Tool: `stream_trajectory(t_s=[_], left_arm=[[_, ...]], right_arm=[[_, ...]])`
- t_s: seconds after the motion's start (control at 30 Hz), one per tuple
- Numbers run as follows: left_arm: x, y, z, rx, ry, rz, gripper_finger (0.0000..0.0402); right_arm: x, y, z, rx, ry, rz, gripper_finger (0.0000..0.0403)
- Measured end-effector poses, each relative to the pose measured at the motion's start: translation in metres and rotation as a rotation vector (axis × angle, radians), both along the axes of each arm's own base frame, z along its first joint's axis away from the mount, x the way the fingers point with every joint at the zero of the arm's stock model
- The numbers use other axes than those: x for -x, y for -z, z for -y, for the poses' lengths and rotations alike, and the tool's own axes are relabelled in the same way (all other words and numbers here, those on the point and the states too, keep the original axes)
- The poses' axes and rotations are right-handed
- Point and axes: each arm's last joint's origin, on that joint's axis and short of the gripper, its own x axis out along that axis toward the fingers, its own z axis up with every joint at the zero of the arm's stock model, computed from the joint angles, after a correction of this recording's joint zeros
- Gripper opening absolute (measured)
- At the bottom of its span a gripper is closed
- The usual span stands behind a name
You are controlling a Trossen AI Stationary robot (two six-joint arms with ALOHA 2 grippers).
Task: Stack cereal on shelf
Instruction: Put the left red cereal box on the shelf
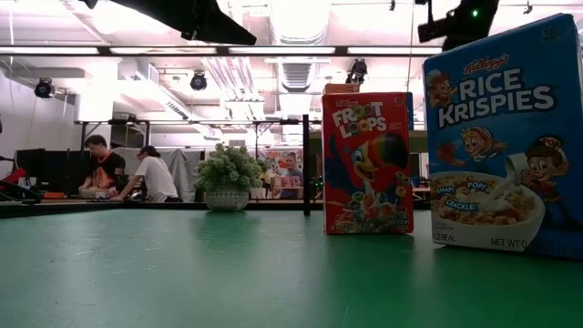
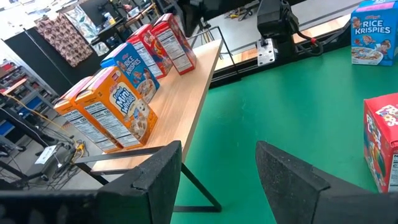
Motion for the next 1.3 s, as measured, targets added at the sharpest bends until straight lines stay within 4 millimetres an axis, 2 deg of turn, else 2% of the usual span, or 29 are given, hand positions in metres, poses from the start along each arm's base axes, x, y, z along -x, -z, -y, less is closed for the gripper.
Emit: stream_trajectory(t_s=[0.1,0.27,0.4,0.7,0.87,1.1,1.3], left_arm=[[0.000,0.000,0.000,0.000,0.000,-0.003,0.0190],[0.000,0.000,0.000,0.000,0.000,-0.003,0.0190],[0.000,0.000,0.000,0.000,0.000,-0.003,0.0190],[0.000,0.000,0.000,0.000,0.000,-0.003,0.0190],[0.000,0.000,0.000,0.000,0.000,-0.003,0.0190],[0.000,0.000,0.000,0.000,0.000,-0.002,0.0190],[0.000,0.000,0.000,0.000,0.000,-0.003,0.0190]], right_arm=[[-0.001,-0.004,-0.004,-0.069,-0.056,0.125,0.0009],[-0.001,-0.005,-0.003,0.020,-0.060,0.243,0.0009],[0.003,0.002,-0.001,0.127,-0.009,0.219,0.0009],[0.004,0.030,0.002,0.220,0.063,0.095,0.0009],[0.003,0.033,0.004,0.242,0.071,0.096,0.0009],[0.003,0.026,0.003,0.252,0.073,0.123,0.0009],[0.004,0.002,0.000,0.197,0.044,0.263,0.0009]])
